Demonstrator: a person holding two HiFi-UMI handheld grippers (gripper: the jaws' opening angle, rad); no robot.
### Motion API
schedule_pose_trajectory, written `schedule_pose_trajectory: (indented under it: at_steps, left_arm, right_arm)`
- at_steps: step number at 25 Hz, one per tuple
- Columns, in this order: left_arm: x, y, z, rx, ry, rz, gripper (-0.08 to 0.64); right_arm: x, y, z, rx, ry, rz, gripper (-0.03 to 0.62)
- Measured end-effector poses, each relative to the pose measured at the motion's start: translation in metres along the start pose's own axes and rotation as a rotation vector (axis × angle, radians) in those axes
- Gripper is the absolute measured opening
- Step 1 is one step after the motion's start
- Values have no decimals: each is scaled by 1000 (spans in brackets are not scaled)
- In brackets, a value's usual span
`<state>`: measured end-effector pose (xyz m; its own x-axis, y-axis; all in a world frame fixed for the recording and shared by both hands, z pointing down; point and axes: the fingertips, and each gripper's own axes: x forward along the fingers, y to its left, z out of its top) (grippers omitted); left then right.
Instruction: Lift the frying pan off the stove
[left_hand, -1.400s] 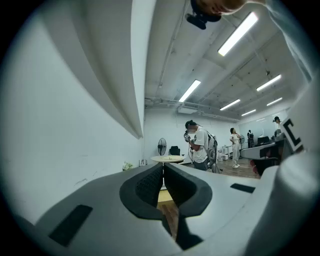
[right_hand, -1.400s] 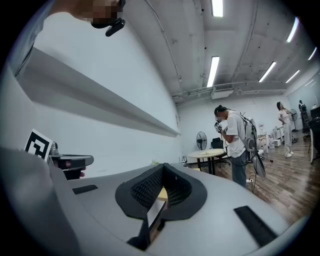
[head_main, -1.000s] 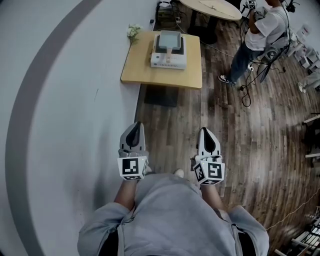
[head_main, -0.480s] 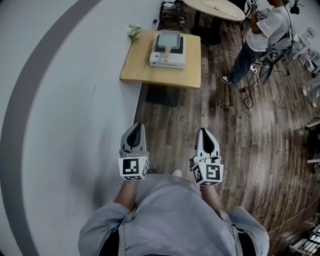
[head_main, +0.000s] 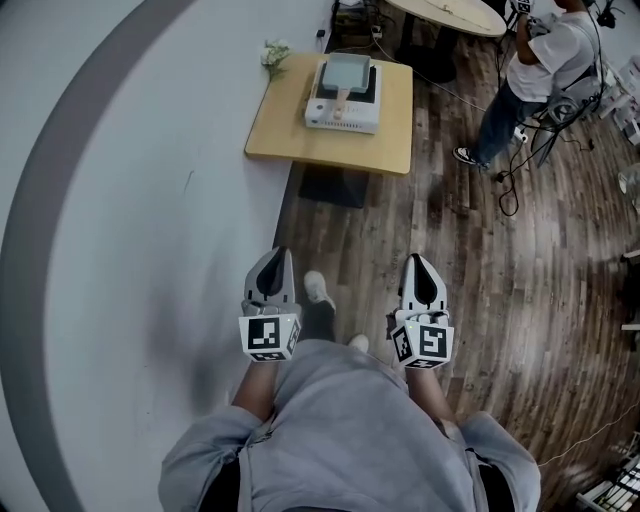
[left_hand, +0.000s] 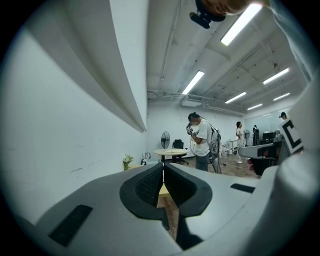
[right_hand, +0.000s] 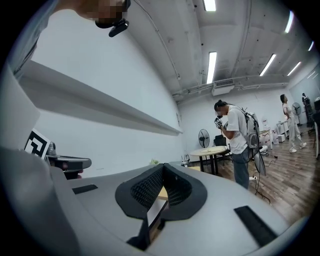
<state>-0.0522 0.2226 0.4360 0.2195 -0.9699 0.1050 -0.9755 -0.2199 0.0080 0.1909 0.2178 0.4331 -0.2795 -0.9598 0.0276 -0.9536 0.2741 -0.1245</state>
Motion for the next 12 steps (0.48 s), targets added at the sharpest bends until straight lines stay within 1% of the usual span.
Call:
schedule_pose_trajectory:
  at_steps: [4,7,12]
  left_arm:
    - [44,3,0,4,-15,-41,6]
    - [81,9,0,1,-23,-71,6]
    - [143,37,15,1,-47,-98,6]
  right_arm:
    - [29,-11,-3,-19,6,-29,-5]
    - [62,-19,-3,-30,8,-49,-5]
    - [130,-25,5,-31,-2,-75,-5]
